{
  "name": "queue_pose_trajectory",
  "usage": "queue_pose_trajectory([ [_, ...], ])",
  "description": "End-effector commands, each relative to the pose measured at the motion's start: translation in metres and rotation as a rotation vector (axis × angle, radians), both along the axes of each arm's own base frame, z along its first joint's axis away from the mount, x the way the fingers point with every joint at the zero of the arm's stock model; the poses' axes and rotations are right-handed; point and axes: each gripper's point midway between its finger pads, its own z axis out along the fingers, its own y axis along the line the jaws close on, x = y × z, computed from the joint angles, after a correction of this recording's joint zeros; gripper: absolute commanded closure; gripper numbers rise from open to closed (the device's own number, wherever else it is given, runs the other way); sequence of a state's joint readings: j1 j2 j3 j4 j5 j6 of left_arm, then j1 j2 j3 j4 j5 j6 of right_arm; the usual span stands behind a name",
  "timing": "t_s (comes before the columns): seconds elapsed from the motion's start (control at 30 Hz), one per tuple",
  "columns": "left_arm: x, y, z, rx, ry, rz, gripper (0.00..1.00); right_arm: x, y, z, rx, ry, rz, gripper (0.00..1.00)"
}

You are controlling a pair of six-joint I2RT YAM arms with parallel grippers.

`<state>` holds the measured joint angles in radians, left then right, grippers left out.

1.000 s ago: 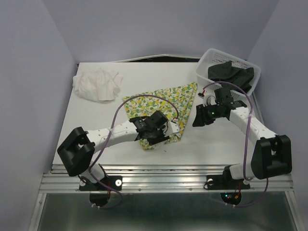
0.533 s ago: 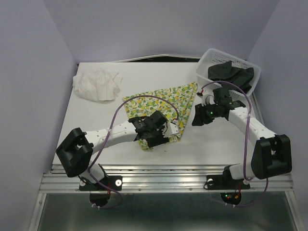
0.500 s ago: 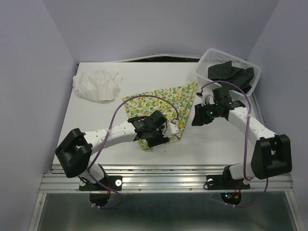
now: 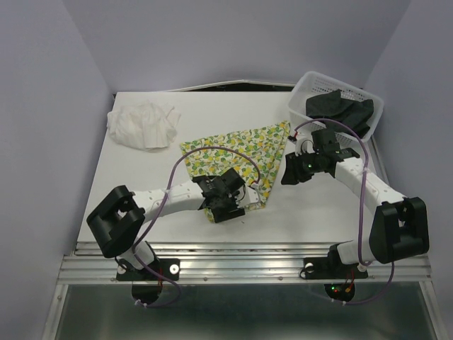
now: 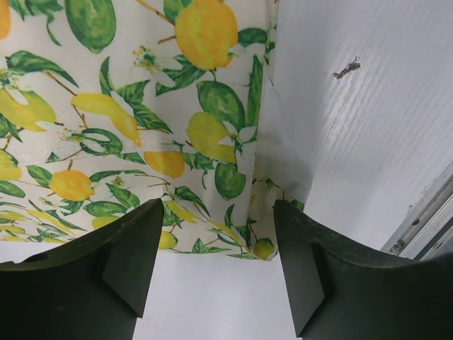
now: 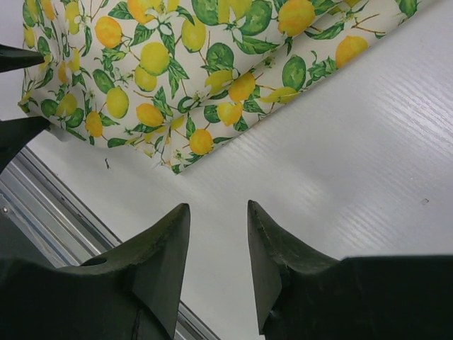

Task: Fold and stack the skirts
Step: Flatten the skirt out

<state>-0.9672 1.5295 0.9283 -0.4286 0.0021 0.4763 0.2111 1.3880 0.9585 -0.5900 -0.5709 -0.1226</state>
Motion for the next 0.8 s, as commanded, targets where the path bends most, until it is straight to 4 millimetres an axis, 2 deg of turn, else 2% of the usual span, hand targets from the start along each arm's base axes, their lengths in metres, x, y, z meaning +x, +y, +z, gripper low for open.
queue_pose_trajectory([
  [0.0,-0.004,-0.001,0.005,-0.029,0.008,0.013,0.26,0.015,0.008,0.014,0.011,-0.077,0.010,0.56],
  [0.07,0.004,0.001,0.006,-0.026,-0.036,0.054,0.41,0.018,0.008,0.016,0.014,-0.092,0.007,0.56],
  [0.1,0.013,0.002,0.010,-0.030,-0.069,0.080,0.53,0.018,0.011,0.017,0.014,-0.100,0.017,0.56],
  [0.17,0.025,0.001,0.022,-0.060,-0.092,0.115,0.65,0.020,0.010,0.018,0.009,-0.109,0.016,0.56],
  [0.2,0.034,-0.006,0.037,-0.104,-0.102,0.131,0.77,0.022,0.009,0.019,0.003,-0.122,0.016,0.56],
  [0.27,0.058,-0.002,0.062,-0.161,-0.139,0.199,0.92,0.027,0.009,0.022,-0.004,-0.141,0.015,0.55],
  [0.3,0.071,-0.008,0.084,-0.218,-0.152,0.218,1.00,0.030,0.008,0.022,-0.010,-0.148,0.009,0.55],
  [0.33,0.084,-0.006,0.091,-0.233,-0.155,0.247,1.00,0.036,0.009,0.028,-0.011,-0.169,0.006,0.55],
  [0.37,0.103,0.007,0.096,-0.245,-0.156,0.302,1.00,0.039,0.009,0.029,-0.011,-0.173,0.002,0.55],
  [0.43,0.128,0.008,0.100,-0.254,-0.141,0.334,1.00,0.046,0.011,0.029,-0.009,-0.170,-0.007,0.56],
  [0.5,0.148,0.018,0.094,-0.249,-0.137,0.384,1.00,0.056,0.013,0.036,-0.002,-0.187,-0.016,0.57],
  [0.53,0.167,0.030,0.091,-0.252,-0.148,0.440,1.00,0.059,0.013,0.036,-0.004,-0.186,-0.021,0.57],
  [0.57,0.174,0.035,0.070,-0.224,-0.105,0.480,1.00,0.065,0.014,0.039,-0.002,-0.197,-0.023,0.57],
  [0.6,0.183,0.043,0.063,-0.226,-0.080,0.516,1.00,0.068,0.014,0.041,-0.001,-0.199,-0.028,0.57],
  [0.63,0.187,0.046,0.038,-0.194,-0.028,0.541,1.00,0.070,0.015,0.042,0.001,-0.204,-0.032,0.57],
  [0.77,0.196,0.045,0.000,-0.202,0.087,0.595,1.00,0.075,0.026,0.045,0.014,-0.200,-0.028,0.57],
])
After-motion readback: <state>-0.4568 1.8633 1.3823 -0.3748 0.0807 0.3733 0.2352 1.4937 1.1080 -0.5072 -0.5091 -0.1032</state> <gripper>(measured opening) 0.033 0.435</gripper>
